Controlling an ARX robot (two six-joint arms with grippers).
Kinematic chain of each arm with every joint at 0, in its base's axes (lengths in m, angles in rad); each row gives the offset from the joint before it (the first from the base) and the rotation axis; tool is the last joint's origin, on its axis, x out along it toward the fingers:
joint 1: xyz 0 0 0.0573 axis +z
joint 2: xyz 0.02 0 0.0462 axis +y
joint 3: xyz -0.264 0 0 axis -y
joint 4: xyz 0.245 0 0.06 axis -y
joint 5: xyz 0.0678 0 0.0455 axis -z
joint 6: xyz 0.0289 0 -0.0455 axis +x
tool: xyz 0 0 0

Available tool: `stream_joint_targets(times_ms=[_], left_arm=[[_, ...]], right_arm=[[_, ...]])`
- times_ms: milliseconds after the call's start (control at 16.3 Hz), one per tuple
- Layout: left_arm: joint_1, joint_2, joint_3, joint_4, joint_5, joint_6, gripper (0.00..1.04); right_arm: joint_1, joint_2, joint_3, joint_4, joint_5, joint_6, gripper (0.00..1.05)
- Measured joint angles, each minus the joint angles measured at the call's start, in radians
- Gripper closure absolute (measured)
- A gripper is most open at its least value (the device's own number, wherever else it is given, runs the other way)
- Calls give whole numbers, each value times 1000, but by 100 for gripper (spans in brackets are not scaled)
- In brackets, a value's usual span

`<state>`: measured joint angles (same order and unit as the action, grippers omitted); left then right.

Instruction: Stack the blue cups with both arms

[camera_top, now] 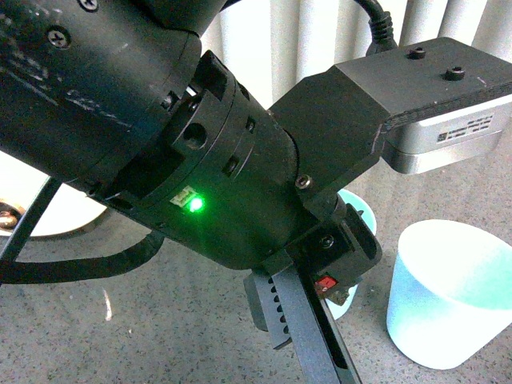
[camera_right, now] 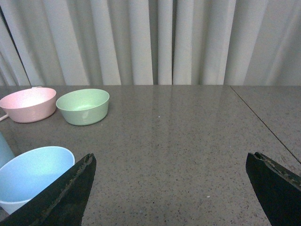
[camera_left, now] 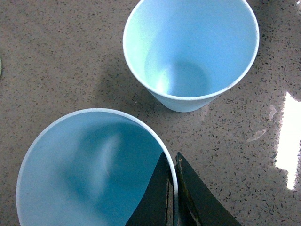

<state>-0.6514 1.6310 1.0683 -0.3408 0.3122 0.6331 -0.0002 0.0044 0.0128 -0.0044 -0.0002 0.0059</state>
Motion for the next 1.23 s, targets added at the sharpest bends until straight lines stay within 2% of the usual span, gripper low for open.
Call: stream_joint_targets(times_ms=[490, 552, 797, 858, 919, 981, 1226], left_arm=[[-23, 32, 16, -29, 6, 6, 103], [-23, 32, 17, -32, 6, 7, 97], [-21, 32, 34, -52, 24, 15, 55], [-21, 32, 37, -48, 24, 16, 48], [-5, 15, 49, -64, 42, 19, 15], [15, -14, 53, -77, 61, 18, 6], [65, -76, 76, -89, 115, -5, 7]], right_arm=[[0, 0, 0, 0, 0, 0, 7], [0, 0, 0, 0, 0, 0, 7], [0, 0, 0, 0, 0, 0, 7], [0, 0, 0, 0, 0, 0, 7], [0, 0, 0, 0, 0, 0, 7], [0, 0, 0, 0, 0, 0, 7], [0, 0, 0, 0, 0, 0, 7]])
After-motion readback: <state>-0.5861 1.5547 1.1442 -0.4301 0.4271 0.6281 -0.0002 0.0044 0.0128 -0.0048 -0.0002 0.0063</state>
